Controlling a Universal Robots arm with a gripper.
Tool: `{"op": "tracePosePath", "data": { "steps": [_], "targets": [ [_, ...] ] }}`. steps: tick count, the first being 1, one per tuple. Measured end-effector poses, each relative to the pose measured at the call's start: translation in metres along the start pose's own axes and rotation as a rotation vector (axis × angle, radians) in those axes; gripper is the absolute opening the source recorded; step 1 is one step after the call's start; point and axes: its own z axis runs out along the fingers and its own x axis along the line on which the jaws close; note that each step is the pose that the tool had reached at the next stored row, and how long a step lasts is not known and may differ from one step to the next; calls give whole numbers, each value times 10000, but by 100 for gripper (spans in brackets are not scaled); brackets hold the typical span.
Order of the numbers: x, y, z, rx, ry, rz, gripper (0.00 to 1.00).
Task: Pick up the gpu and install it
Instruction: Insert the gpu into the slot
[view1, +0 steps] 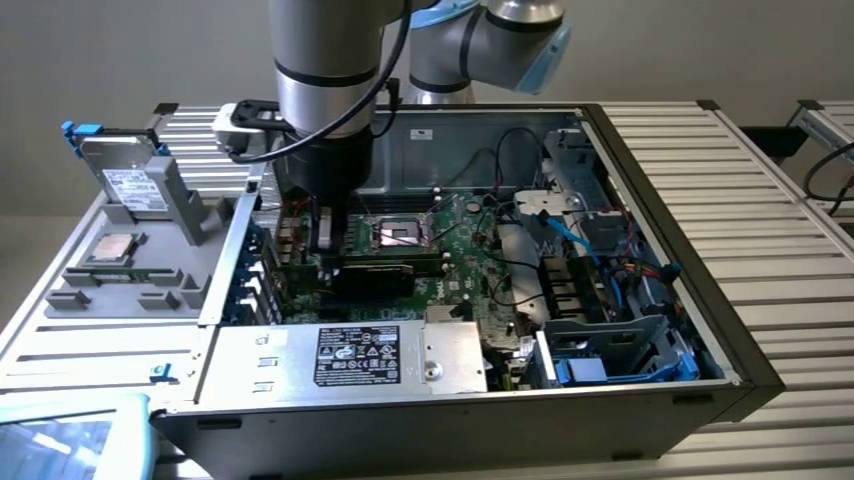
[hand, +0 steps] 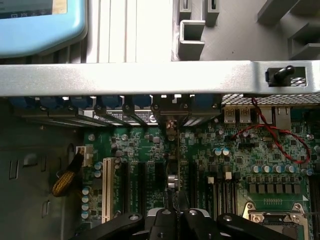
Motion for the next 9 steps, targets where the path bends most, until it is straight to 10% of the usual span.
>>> {"op": "tracePosePath", "data": {
  "steps": [9],
  "targets": [
    [-3,8,1,0,1,-1,12]
  ]
}}
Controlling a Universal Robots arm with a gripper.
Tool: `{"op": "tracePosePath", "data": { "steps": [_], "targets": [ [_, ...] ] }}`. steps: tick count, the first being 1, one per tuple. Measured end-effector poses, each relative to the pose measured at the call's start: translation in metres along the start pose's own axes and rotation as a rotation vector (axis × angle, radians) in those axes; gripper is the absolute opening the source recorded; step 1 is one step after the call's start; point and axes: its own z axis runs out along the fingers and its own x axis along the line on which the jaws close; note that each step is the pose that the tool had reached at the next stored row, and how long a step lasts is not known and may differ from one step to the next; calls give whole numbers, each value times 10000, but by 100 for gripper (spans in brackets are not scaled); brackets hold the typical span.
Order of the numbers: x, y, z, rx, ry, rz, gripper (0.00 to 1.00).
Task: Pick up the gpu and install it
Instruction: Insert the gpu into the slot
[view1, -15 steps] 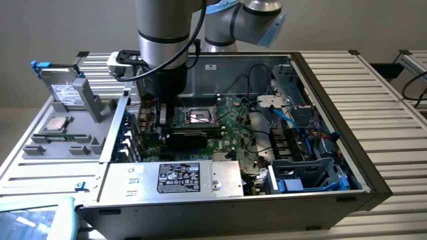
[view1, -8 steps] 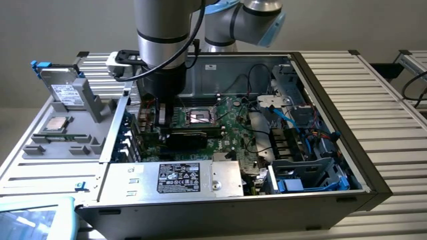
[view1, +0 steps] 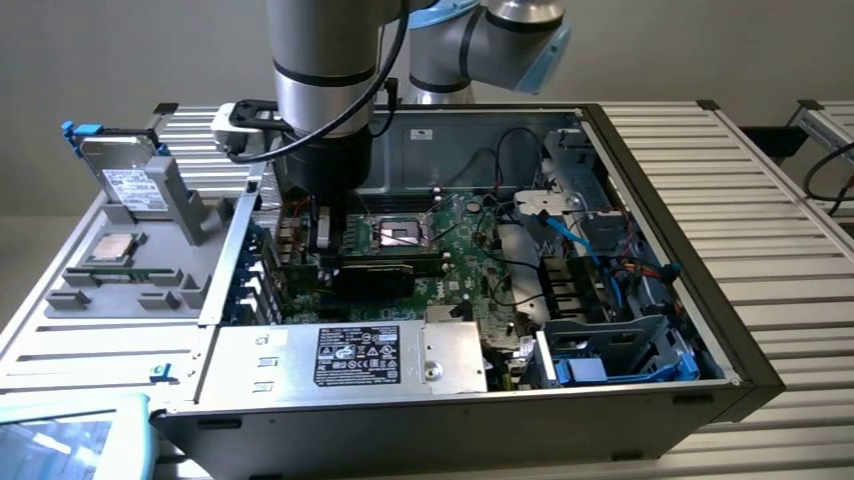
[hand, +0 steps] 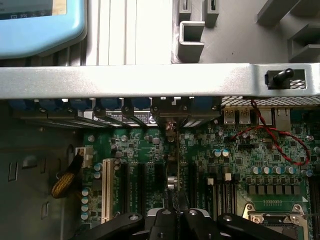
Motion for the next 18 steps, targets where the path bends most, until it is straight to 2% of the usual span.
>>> {"op": "tracePosePath", "data": {
  "steps": [18],
  "targets": [
    [-15,16,28,1,-1,0,12]
  ]
}}
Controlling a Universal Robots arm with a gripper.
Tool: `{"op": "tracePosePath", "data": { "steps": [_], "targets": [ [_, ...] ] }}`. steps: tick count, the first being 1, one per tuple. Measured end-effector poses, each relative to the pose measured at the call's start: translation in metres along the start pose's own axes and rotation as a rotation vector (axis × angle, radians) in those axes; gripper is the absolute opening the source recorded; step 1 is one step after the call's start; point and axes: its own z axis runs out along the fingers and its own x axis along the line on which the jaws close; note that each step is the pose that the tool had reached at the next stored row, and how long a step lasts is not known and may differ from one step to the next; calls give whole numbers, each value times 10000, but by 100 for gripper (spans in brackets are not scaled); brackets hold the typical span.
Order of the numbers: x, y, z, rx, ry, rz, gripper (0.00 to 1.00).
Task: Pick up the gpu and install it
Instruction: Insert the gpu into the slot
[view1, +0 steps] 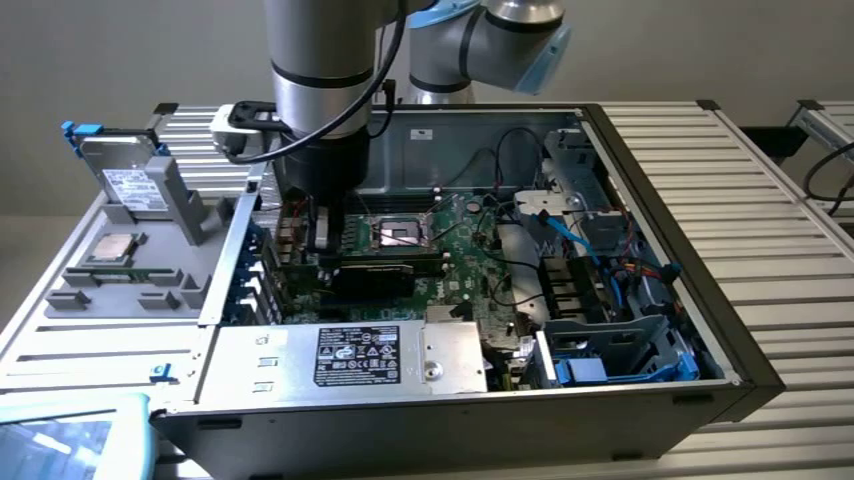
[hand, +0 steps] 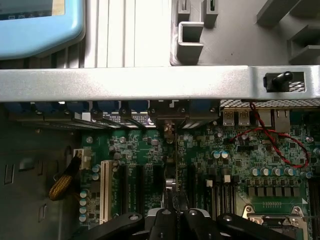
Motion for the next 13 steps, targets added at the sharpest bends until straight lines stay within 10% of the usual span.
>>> {"op": "tracePosePath", "data": {
  "steps": [13],
  "targets": [
    [-2,-9,95,-3,4,1,12]
  ]
}}
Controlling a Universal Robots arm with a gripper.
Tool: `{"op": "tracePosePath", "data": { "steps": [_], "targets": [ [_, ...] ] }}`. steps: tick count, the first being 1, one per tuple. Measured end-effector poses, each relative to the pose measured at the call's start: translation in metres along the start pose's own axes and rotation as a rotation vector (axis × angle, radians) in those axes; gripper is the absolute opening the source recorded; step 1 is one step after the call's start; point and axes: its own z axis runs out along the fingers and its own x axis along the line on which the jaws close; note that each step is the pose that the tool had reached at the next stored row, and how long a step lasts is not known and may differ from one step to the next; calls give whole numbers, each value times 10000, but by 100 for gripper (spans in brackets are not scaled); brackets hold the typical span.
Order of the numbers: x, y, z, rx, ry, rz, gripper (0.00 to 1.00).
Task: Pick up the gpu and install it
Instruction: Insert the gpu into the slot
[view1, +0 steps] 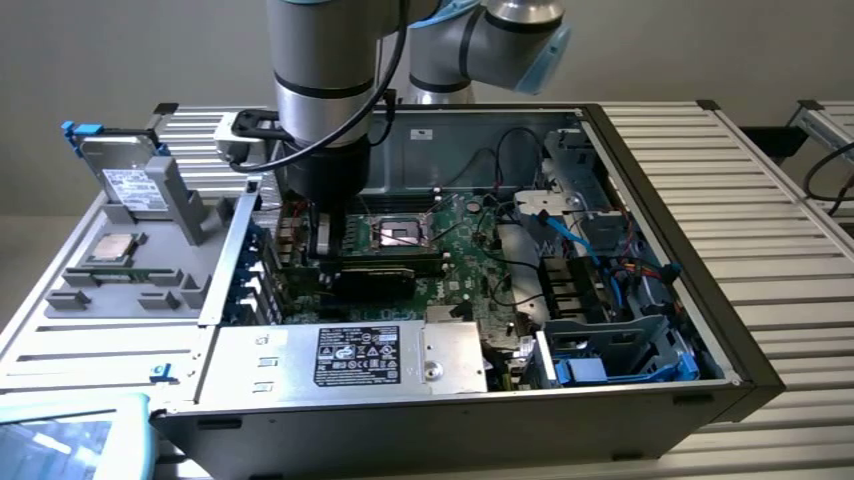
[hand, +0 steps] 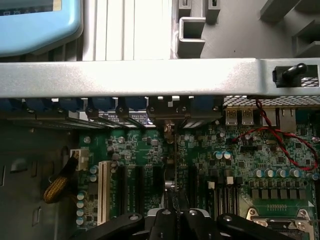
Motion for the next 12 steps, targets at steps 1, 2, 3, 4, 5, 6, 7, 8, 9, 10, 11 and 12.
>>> {"op": "tracePosePath", "data": {
  "steps": [1,2,3,4,5,6,7,8,9,10,11,12],
  "targets": [
    [0,0,1,1,-1,0,12],
    [-1,0,1,2,-4,0,12],
    [-3,1,-11,6,-11,2,12],
    [-4,2,-32,19,-28,0,12],
    [-2,6,-61,10,-14,1,12],
    [0,9,-85,3,-4,1,12],
    [0,10,-101,4,-5,0,12],
    [1,12,-114,4,-5,0,12],
    [1,12,-115,3,-5,0,12],
    [1,12,-116,4,-4,0,12],
    [1,10,-115,4,-5,-1,12],
    [0,-20,-119,3,-4,-3,12]
  ]
}}
